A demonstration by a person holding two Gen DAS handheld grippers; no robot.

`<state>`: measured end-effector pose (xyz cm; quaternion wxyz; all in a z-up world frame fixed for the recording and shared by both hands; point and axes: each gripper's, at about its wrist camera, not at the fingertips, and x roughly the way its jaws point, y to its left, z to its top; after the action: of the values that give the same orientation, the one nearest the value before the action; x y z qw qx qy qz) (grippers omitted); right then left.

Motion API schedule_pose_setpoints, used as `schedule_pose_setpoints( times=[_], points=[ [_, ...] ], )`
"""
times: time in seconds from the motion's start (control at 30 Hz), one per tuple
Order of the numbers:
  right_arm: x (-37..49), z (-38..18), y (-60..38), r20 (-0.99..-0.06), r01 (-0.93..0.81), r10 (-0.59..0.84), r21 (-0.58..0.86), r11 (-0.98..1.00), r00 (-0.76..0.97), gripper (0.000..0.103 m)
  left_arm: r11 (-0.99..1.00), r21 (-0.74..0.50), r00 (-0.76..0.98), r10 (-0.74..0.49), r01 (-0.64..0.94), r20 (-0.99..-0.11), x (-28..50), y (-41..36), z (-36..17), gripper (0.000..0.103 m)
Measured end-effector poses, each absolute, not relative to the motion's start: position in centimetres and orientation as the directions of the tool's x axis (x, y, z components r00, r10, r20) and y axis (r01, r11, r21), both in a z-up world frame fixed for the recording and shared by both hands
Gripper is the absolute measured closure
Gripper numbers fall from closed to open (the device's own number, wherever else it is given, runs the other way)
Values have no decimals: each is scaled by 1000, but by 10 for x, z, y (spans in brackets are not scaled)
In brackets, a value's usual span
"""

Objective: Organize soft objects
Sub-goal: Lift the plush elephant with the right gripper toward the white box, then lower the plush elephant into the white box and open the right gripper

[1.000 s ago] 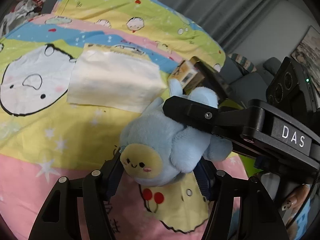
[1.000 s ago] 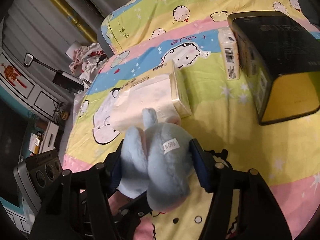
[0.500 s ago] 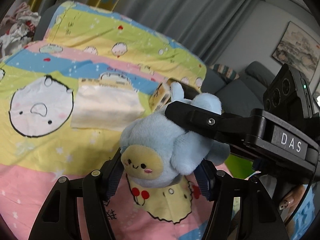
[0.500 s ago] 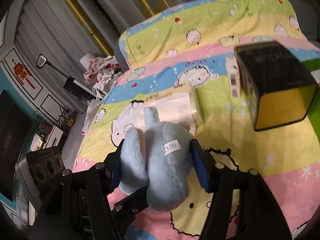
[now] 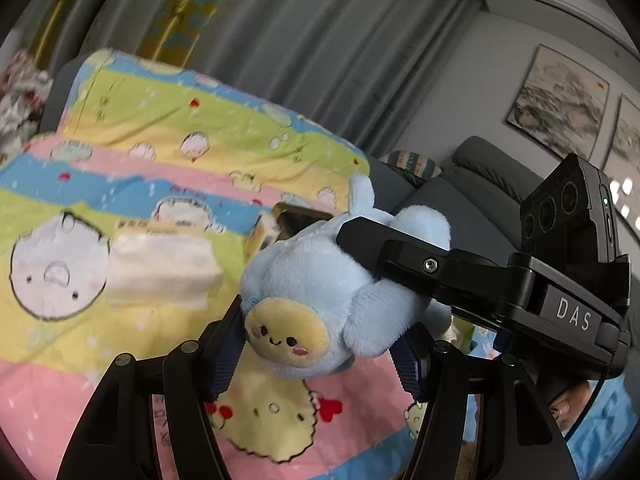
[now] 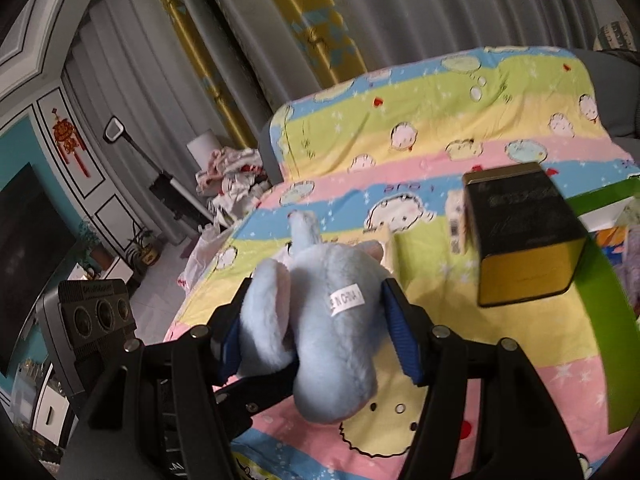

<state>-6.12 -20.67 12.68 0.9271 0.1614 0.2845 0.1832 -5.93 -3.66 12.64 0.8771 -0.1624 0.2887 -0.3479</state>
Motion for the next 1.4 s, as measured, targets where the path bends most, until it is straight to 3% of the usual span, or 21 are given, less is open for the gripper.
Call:
schedule_pose_setpoints(
  times=[0.53,1.4],
  points=[
    [-97,152,-285,-356,-195,361,424,885,862,41,671,-434,567,-741,601,-361,-68,-119,160,38],
    [-116,127,-437,-278,68,143,631,773,950,41,546,-339,389,-814,766,-432,-44,-284,160,38]
  ],
)
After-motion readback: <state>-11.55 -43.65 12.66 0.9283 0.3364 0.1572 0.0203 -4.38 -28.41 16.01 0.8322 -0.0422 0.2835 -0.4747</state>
